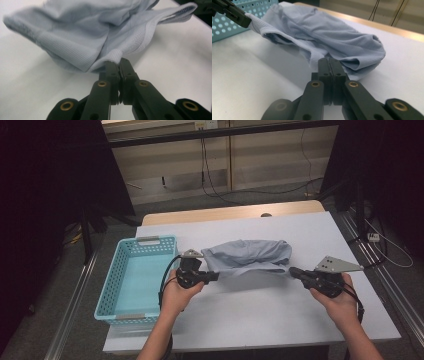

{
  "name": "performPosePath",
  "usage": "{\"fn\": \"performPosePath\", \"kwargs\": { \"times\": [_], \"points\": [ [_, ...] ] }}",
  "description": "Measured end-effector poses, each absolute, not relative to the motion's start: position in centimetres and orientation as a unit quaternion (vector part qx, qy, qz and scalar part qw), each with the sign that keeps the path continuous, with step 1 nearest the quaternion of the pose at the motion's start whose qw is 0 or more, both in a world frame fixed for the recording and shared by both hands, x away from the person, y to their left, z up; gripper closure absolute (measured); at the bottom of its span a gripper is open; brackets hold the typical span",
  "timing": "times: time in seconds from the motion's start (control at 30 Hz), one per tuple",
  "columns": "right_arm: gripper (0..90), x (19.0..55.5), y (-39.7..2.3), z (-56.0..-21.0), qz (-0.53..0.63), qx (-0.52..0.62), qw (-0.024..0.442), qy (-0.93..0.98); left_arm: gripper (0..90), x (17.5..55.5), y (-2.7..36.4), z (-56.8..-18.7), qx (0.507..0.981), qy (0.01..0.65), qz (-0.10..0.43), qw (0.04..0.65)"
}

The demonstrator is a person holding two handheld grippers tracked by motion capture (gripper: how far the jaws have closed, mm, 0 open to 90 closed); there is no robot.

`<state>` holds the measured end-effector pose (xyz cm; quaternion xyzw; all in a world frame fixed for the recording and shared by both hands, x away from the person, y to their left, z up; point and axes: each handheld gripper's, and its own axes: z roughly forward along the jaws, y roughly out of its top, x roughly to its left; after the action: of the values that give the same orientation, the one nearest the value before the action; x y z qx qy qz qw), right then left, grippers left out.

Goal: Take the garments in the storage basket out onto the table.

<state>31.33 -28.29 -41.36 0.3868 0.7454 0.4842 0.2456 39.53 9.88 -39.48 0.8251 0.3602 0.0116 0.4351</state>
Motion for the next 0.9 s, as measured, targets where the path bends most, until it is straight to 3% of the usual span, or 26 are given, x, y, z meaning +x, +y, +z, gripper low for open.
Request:
{"fn": "performPosePath", "kwargs": {
  "times": [0.33,0.9],
  "points": [
    [89.9,30.9,-28.3,-41.1,0.482,0.378,0.252,0.749,88.0,39.9,10.1,-39.0,0.816,0.366,0.008,0.446],
    [88.6,30.9,-27.3,-43.0,0.446,0.371,0.214,0.786,87.9,39.5,10.1,-40.1,0.824,0.371,-0.001,0.428]
  ]
}}
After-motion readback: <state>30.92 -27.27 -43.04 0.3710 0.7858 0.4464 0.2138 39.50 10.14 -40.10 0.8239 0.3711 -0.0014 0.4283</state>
